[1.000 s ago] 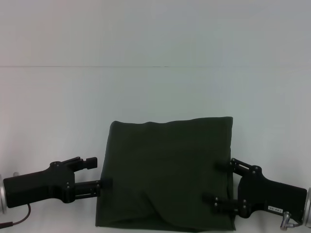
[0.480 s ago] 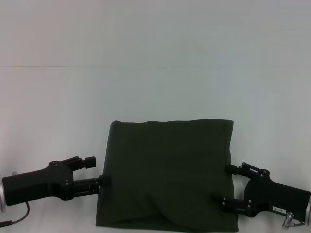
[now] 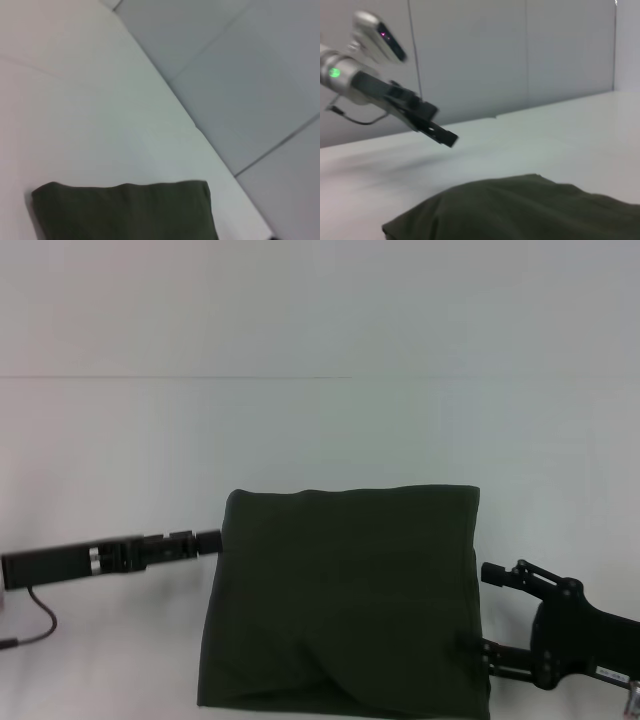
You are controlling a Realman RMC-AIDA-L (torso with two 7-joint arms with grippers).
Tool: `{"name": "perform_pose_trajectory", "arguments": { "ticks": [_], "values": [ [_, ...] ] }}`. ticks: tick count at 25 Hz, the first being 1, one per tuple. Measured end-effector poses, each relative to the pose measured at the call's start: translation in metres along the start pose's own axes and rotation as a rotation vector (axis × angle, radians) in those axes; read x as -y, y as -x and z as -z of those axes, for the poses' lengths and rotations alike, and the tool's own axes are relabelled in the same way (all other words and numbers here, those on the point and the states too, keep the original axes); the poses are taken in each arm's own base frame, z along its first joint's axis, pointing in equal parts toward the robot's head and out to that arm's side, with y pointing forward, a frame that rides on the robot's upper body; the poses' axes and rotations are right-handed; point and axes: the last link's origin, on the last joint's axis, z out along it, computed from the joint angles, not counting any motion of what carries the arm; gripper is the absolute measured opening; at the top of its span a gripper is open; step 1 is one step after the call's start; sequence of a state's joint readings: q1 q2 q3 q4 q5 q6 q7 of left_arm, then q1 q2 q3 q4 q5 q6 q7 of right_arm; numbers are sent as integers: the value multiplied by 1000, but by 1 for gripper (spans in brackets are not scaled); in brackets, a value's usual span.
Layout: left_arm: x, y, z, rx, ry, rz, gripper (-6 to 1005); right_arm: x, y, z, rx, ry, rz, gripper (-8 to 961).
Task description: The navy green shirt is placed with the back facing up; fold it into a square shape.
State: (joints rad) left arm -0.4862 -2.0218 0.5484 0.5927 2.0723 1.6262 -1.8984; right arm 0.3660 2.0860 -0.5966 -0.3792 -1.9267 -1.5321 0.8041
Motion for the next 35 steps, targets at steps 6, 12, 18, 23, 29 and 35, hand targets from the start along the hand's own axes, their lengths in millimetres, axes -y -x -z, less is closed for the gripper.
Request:
{"name": "perform_pose_trajectory", "arguments": {
  "ticks": [6,12,18,23,29,35],
  "values": [
    [3,-40,-7,91,-78,237,907,-16,-4,18,12,39,28,906],
    [10,-55,-29,202,-215,309,907,-25,-14,27,-5,32,23,906],
    [16,-51,-49,252,-295,304,907,-29,-20,29,-36,45,30,906],
    [20,-46,-58,243,-326,299,907,-29,-22,30,-46,41,30,905],
    [18,-39,-68,250,-322,291,907,-28,-21,29,-47,42,32,905],
    [17,-36,-74,250,-322,276,906,-28,-21,29,-47,42,31,905]
  ]
}}
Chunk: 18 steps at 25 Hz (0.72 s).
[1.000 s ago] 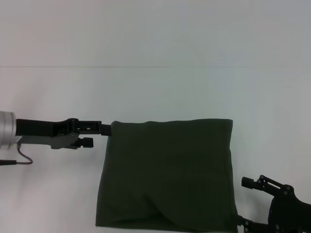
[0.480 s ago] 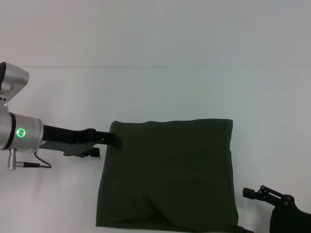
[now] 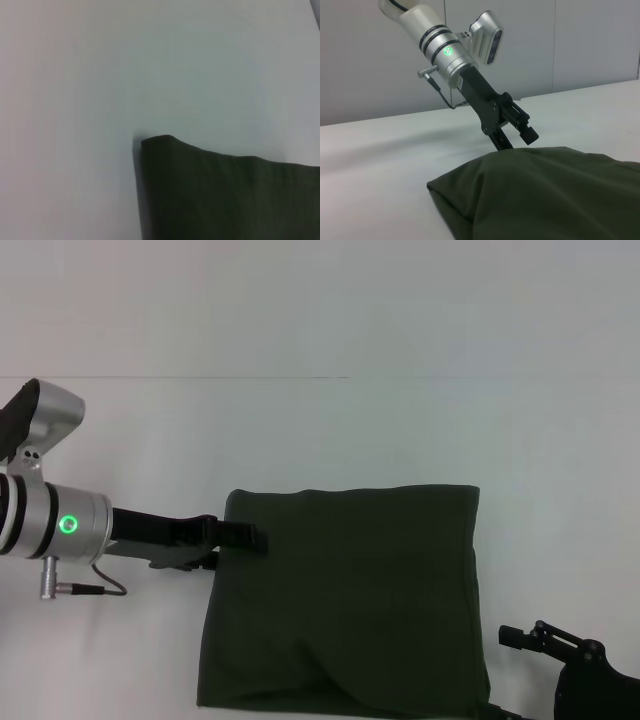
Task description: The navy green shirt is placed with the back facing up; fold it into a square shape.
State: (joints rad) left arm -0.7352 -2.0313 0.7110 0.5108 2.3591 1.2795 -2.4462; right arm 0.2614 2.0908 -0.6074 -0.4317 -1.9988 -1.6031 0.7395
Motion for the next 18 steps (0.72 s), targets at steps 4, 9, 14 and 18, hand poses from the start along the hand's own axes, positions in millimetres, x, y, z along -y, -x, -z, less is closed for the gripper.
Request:
{"name": "perform_pose_trajectory", "arguments": {
  "ticks": [4,9,14,18],
  "values": [
    [-1,0,-1,-4,7,1,900,1,0,0,2,-2,-3,905],
    [-4,0,-5,-3,-1,-28,832,2,1,0,4,-5,-3,904],
    [-4,-2,-7,-8,-9,-37,749,3,2,-1,4,-6,-1,904],
    [-4,-2,-6,-14,-6,-37,488,3,2,-1,5,-6,1,904]
  ]
}}
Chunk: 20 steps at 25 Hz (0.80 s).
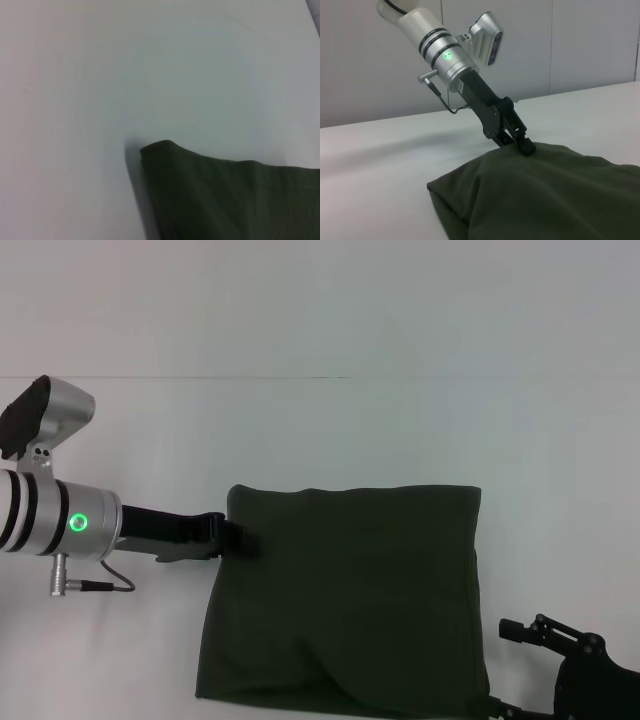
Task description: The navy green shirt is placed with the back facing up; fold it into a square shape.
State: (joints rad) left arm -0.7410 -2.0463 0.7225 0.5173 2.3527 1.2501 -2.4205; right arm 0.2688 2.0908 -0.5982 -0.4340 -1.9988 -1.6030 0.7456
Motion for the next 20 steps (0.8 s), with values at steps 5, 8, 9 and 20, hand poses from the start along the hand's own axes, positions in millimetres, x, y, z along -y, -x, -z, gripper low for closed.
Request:
{"name": "perform_pose_trajectory", "arguments": {
  "ticks": [5,8,9,20],
  "values": [
    [1,0,1,-5,-2,-25,289,1,1,-1,4,1,2,904],
    [1,0,1,-10,-1,-40,188,2,2,-2,6,0,2,904],
    [2,-1,1,-12,-1,-42,158,2,2,-2,7,1,3,904],
    [21,-13,22,-82,-58,-19,59,8,7,-6,22,-7,12,903]
  ]
}}
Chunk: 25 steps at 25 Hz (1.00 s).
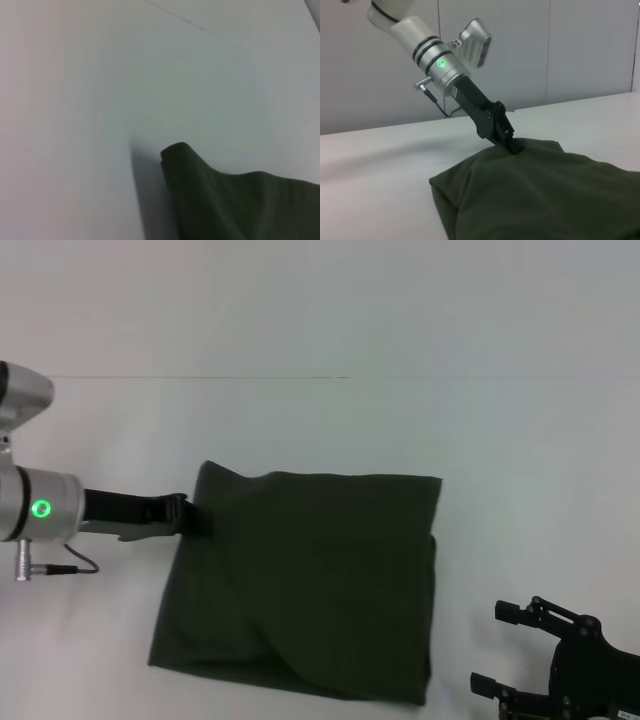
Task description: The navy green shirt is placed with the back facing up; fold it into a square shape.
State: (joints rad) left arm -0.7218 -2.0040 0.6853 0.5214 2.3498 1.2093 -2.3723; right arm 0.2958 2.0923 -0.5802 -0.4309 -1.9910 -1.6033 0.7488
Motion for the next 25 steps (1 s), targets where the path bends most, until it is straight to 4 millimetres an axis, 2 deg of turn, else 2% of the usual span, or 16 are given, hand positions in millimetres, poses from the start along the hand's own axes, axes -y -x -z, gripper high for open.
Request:
{"name": "perform_pose_trajectory", "arguments": {
  "ticks": [4,7,16,21,25],
  "values": [
    [16,-1,12,-53,-20,53,60,1,1,-1,5,-3,0,903],
    [20,1,15,-72,-21,70,61,2,1,-1,6,-3,1,903],
    [15,4,10,-125,19,11,63,1,2,-3,9,0,1,903],
    [14,5,20,-162,51,-47,226,1,2,-3,12,-3,-1,903],
    [8,5,40,-226,120,-181,380,3,4,-3,25,-15,-2,903]
  ]
}}
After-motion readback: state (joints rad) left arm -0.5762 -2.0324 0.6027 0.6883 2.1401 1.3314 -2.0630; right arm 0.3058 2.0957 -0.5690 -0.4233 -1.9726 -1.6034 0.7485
